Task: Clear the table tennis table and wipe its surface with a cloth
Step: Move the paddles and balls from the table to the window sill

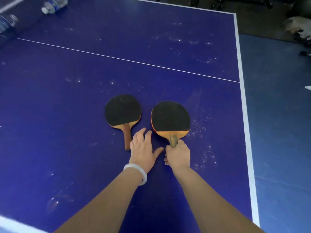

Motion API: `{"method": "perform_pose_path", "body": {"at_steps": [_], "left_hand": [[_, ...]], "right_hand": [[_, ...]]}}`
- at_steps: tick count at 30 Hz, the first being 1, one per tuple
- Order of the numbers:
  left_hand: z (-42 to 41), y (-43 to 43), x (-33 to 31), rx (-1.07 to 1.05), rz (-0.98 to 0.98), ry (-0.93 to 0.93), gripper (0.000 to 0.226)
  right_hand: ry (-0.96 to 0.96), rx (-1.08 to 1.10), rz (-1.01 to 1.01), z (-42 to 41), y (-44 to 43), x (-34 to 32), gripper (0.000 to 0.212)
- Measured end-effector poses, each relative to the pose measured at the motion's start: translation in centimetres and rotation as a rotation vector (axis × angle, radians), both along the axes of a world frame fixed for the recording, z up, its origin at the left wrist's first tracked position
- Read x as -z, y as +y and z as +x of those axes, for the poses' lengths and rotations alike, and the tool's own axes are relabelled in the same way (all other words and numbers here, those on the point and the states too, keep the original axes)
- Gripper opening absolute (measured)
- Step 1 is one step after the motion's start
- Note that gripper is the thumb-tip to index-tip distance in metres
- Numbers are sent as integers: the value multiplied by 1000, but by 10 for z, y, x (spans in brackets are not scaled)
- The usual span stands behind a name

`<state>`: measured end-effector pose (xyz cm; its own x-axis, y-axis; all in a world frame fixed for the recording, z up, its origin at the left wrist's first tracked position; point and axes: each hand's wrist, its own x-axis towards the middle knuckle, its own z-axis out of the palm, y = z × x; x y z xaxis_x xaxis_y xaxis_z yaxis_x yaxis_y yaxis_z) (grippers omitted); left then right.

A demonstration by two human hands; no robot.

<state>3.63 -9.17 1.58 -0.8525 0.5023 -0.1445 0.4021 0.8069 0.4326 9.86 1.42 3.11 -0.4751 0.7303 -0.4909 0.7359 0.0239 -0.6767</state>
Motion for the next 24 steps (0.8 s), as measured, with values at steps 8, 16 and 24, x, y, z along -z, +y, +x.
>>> {"method": "perform_pose_path", "body": {"at_steps": [8,16,24], "left_hand": [[-30,-45,0,-387,-94,5,81],[-58,-24,2,-485,-164,-104,74],[-69,-34,-5,-546,14,-295,36]], "right_hand": [[-162,-74,111,-9,-35,23,31],[-284,-157,246,-14,-38,30,38],[-315,-192,319,-15,-40,27,38]]}}
